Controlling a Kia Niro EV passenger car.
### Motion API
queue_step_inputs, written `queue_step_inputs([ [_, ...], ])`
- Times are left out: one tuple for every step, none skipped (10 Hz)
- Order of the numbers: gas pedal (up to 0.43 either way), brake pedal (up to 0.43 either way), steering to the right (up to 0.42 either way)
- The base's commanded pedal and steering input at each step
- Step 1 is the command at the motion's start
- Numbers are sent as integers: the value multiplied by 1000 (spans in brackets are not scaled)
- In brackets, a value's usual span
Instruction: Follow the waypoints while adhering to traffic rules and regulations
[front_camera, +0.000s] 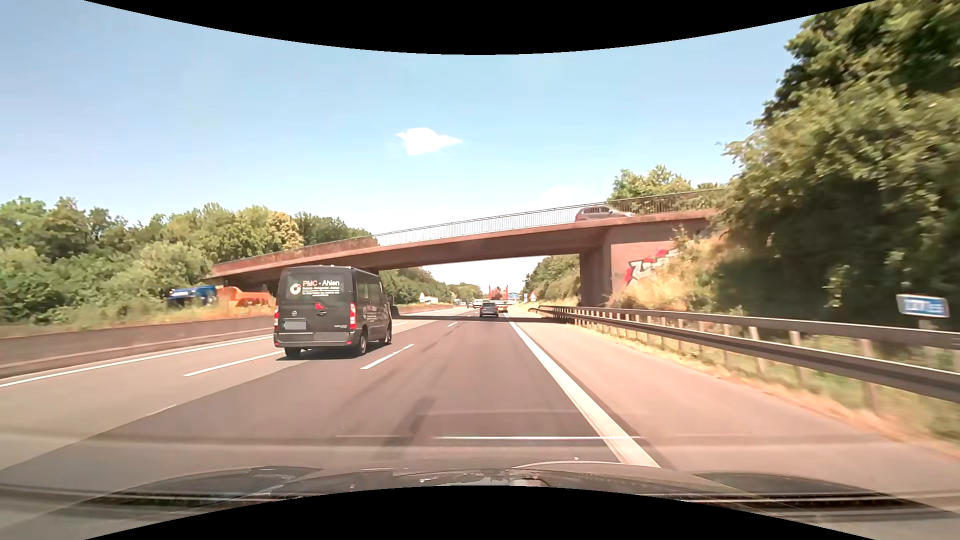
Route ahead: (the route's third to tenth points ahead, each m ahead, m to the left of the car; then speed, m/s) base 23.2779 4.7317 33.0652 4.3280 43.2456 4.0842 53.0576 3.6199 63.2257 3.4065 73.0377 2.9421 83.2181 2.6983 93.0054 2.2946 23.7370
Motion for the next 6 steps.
queue_step_inputs([
  [189, 0, -2],
  [189, 0, -1],
  [189, 0, -1],
  [189, 0, -1],
  [189, 0, -1],
  [189, 0, -1],
])
